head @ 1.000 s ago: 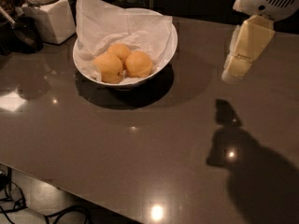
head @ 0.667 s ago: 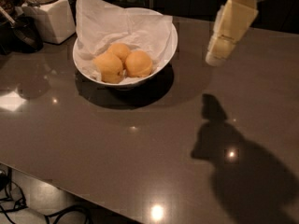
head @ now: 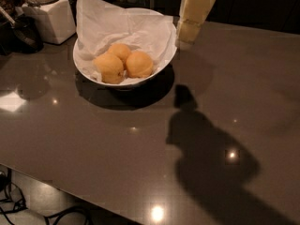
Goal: Pick orange from white bowl
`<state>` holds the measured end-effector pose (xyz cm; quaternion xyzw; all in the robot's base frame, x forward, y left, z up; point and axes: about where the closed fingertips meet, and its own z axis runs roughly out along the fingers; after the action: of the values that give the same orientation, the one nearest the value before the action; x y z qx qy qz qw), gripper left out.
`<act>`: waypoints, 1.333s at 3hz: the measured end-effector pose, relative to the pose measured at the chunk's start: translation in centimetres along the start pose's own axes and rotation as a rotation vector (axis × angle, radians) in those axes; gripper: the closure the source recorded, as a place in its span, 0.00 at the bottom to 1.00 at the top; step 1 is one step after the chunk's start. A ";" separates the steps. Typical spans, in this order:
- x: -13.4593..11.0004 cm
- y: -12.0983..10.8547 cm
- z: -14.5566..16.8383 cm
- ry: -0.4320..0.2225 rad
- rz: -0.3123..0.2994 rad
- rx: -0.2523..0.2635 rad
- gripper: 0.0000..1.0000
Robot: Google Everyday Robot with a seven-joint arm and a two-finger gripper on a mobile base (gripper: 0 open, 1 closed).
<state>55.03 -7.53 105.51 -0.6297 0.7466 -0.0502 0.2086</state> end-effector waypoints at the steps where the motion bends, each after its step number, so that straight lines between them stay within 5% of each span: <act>1: -2.1 -1.1 0.8 -0.036 -0.015 0.008 0.00; 4: -7.9 -3.6 7.3 -0.035 -0.093 -0.085 0.08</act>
Offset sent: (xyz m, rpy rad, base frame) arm 0.0540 0.0727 -0.0145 -0.0100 0.0776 0.1224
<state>62.00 0.75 102.10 -0.6729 0.7141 -0.0168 0.1922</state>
